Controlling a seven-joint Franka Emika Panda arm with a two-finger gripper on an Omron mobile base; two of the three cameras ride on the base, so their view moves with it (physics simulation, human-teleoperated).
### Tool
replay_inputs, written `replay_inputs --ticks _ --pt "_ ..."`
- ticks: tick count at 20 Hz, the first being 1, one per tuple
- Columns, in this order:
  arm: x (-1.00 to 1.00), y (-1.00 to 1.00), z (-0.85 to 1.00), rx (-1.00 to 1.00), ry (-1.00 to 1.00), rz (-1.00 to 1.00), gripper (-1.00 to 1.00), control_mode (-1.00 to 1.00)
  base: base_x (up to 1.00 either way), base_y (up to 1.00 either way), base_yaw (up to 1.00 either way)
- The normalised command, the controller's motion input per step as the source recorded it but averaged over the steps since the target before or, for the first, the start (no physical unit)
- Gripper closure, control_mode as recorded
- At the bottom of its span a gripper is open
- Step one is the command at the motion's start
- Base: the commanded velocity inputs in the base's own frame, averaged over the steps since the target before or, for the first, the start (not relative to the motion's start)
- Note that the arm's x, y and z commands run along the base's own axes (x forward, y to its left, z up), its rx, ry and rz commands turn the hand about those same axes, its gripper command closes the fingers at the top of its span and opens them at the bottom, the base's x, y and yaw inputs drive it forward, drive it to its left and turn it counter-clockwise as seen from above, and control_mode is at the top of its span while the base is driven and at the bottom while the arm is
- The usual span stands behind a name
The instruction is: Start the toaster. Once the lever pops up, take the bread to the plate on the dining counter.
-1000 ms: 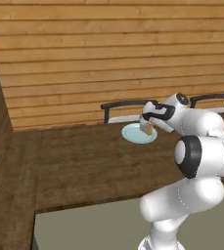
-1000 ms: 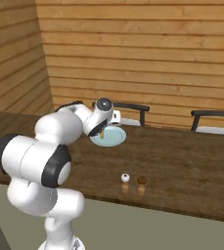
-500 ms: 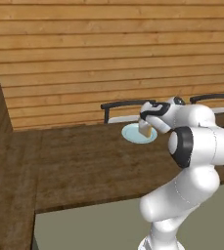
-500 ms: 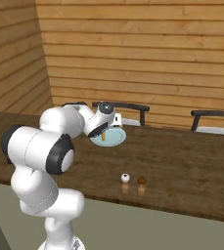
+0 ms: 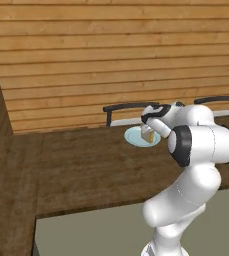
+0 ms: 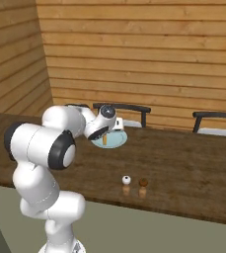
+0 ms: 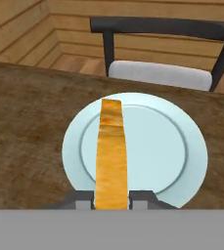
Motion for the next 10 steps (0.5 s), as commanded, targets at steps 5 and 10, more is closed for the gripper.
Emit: replay_inputs --ticks 5,10 --pt "0.28 -0.01 0.0 0.0 0.02 0.0 1.0 -1.0 0.0 0.0 0.0" --pt "0.28 -0.02 0.0 0.0 0.01 0.0 1.0 -1.0 0.0 0.0 0.0"
